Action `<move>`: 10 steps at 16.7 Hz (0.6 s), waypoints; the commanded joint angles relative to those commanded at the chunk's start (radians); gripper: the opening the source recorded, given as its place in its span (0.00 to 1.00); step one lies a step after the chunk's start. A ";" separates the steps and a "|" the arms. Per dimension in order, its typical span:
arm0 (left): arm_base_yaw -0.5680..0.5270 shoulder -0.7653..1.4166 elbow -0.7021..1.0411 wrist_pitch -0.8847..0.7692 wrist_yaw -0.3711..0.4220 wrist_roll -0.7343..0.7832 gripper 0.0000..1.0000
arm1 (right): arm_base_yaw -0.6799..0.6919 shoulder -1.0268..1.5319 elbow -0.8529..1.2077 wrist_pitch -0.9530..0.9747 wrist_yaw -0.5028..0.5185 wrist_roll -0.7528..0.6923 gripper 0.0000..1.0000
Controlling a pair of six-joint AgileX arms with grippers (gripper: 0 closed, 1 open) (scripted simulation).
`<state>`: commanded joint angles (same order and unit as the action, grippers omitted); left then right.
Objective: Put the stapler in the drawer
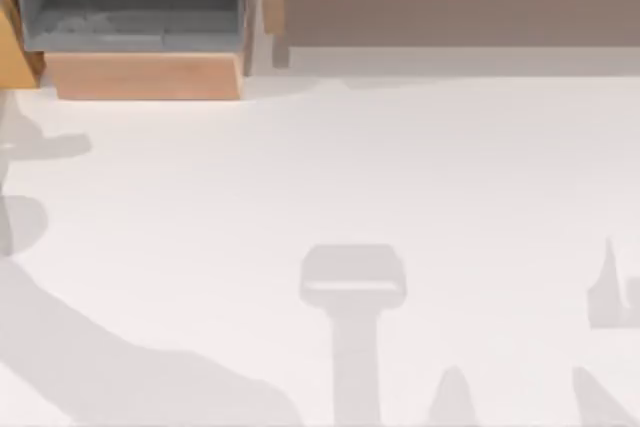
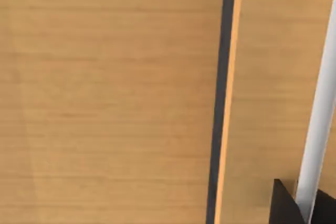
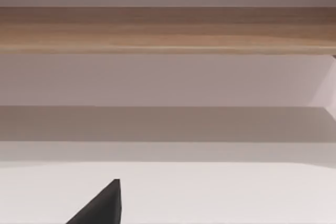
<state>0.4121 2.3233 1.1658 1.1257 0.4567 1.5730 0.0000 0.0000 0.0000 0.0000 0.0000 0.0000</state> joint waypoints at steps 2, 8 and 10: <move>-0.014 0.028 0.065 -0.036 -0.019 -0.002 0.00 | 0.000 0.000 0.000 0.000 0.000 0.000 1.00; -0.019 0.038 0.088 -0.050 -0.027 -0.002 0.08 | 0.000 0.000 0.000 0.000 0.000 0.000 1.00; -0.019 0.038 0.088 -0.050 -0.027 -0.002 0.23 | 0.000 0.000 0.000 0.000 0.000 0.000 1.00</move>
<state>0.3931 2.3609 1.2534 1.0754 0.4296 1.5709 0.0000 0.0000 0.0000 0.0000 0.0000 0.0000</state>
